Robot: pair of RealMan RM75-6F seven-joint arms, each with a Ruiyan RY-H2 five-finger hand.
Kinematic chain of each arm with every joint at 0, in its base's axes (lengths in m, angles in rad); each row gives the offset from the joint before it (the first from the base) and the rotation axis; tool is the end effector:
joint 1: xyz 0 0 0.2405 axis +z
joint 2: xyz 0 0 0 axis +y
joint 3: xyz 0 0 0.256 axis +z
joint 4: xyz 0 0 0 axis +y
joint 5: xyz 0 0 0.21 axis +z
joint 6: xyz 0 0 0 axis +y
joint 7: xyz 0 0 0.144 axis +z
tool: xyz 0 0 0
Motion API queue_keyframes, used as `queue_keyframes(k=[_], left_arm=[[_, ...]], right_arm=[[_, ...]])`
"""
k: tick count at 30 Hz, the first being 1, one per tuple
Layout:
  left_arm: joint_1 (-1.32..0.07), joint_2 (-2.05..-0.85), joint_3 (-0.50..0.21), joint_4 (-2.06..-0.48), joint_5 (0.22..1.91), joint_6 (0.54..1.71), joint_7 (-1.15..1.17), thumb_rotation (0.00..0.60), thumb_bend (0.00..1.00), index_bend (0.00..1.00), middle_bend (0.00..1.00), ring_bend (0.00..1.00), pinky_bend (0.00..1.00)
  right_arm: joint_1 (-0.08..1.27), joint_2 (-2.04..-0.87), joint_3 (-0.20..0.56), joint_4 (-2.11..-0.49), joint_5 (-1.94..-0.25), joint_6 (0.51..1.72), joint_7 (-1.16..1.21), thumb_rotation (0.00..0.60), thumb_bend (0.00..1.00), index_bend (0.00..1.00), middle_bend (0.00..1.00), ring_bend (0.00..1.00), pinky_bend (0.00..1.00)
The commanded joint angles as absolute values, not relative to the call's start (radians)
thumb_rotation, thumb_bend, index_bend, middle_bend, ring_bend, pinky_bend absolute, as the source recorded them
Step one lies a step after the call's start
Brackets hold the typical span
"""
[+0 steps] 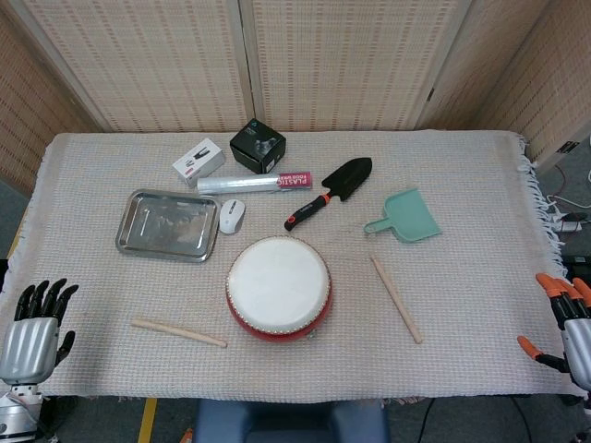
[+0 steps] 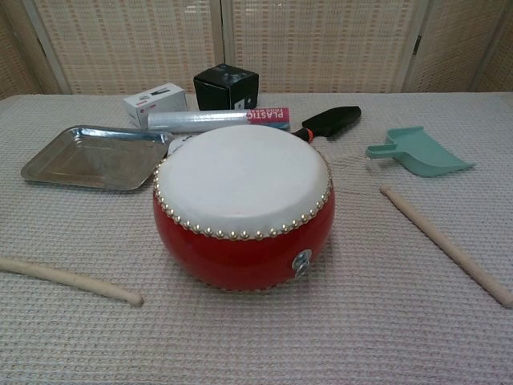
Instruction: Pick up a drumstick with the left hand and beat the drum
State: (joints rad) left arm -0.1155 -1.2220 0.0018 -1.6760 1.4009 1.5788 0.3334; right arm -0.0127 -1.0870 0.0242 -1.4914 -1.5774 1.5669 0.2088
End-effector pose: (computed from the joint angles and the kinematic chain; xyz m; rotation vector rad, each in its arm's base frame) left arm -0.2963 0.1769 0.1309 -1.3625 -0.7846 -0.7526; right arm -0.3384 -0.1447 0.1842 1.3452 -0.9344 0.9509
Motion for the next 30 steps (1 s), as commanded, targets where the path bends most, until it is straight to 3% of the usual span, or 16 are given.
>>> queue_keyframes(k=[1,15,19,24,30], left_arm=[[-0.114,-1.226,-0.011,-1.674,1.385,1.567,0.336,0.600,0.29,0.18,0.08,0.03,0.05],[-0.129,-1.221,-0.015,-1.649,1.438,1.513,0.279,0.600,0.29,0.23,0.11,0.07,0.08],[-0.175,-1.239,-0.012,-1.627,1.464,1.433,0.256,0.600,0.32,0.29,0.13,0.10,0.13],[-0.244,-1.279,0.003,-1.600,1.493,1.309,0.268,0.600,0.34,0.37,0.15,0.10,0.13],[-0.310,-1.338,0.007,-1.587,1.476,1.184,0.306,0.600,0.36,0.39,0.15,0.10,0.12]], right_arm=[[-0.001,-1.091,0.031,-1.488,-1.572,1.552,0.211,0.600,0.18,0.02,0.10,0.00,0.03],[-0.007,-1.077,0.030,-1.486,-1.592,1.587,0.218,0.600,0.18,0.02,0.10,0.00,0.03],[-0.005,-1.075,0.030,-1.486,-1.598,1.589,0.219,0.600,0.18,0.02,0.10,0.00,0.03],[-0.001,-1.074,0.028,-1.489,-1.605,1.588,0.217,0.600,0.18,0.02,0.10,0.00,0.03],[-0.001,-1.074,0.027,-1.491,-1.604,1.589,0.214,0.600,0.18,0.02,0.10,0.00,0.03]])
